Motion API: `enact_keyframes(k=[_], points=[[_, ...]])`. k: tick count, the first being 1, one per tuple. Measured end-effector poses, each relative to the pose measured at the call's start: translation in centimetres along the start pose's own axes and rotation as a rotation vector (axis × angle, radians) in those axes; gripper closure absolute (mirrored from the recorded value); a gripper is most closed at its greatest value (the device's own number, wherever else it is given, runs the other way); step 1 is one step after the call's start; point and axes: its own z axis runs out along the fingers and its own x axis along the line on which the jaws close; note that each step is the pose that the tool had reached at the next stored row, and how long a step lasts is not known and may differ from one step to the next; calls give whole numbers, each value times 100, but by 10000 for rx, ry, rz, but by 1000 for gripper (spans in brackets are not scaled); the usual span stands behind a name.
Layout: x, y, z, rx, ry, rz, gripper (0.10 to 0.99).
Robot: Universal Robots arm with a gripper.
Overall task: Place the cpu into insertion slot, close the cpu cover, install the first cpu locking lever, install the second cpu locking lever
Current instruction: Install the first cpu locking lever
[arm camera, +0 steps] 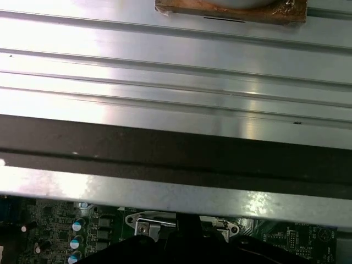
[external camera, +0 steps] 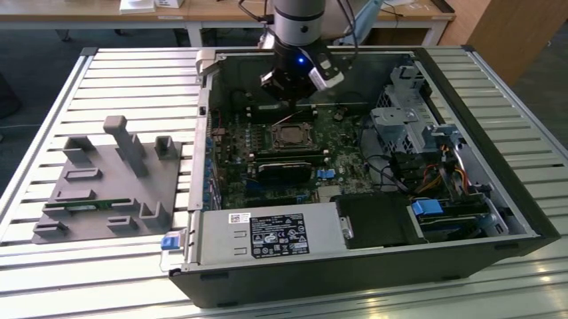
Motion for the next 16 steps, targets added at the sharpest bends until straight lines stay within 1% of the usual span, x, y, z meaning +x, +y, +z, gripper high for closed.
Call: enact_keyframes(k=[7,12,16], points=[[-30,28,37,-2,-2,1,980],[-49,31,63,0,0,0,980],[-84,28,84,0,4,0,980]])
